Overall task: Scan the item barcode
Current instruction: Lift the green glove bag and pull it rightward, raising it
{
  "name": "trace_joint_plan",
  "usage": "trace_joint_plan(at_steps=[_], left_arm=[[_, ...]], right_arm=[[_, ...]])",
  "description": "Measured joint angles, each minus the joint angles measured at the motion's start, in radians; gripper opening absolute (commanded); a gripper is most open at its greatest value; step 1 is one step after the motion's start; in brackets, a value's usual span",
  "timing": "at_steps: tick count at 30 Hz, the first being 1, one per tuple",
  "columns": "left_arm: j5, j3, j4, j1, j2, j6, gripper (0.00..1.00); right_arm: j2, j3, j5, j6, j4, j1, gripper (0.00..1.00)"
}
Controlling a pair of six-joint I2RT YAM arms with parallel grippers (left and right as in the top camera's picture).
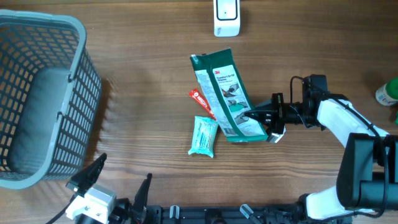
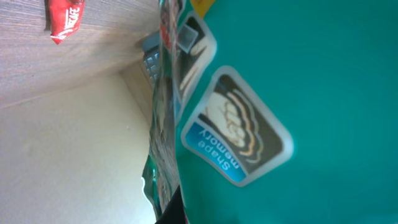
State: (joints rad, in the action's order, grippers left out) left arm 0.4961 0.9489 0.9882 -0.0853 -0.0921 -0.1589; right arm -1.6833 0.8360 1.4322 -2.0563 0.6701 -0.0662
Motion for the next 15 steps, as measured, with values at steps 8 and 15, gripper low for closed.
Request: trace_joint_plan(at_steps=[8, 15], left_arm=[[0.000, 0.000, 0.000, 0.000, 0.000, 0.000, 1.00], [0.000, 0.000, 0.000, 0.000, 0.000, 0.000, 1.00]], right_arm=[[0.000, 0.000, 0.000, 0.001, 0.000, 0.000, 0.05], [0.000, 0.000, 0.000, 0.123, 0.000, 0.000, 0.04]])
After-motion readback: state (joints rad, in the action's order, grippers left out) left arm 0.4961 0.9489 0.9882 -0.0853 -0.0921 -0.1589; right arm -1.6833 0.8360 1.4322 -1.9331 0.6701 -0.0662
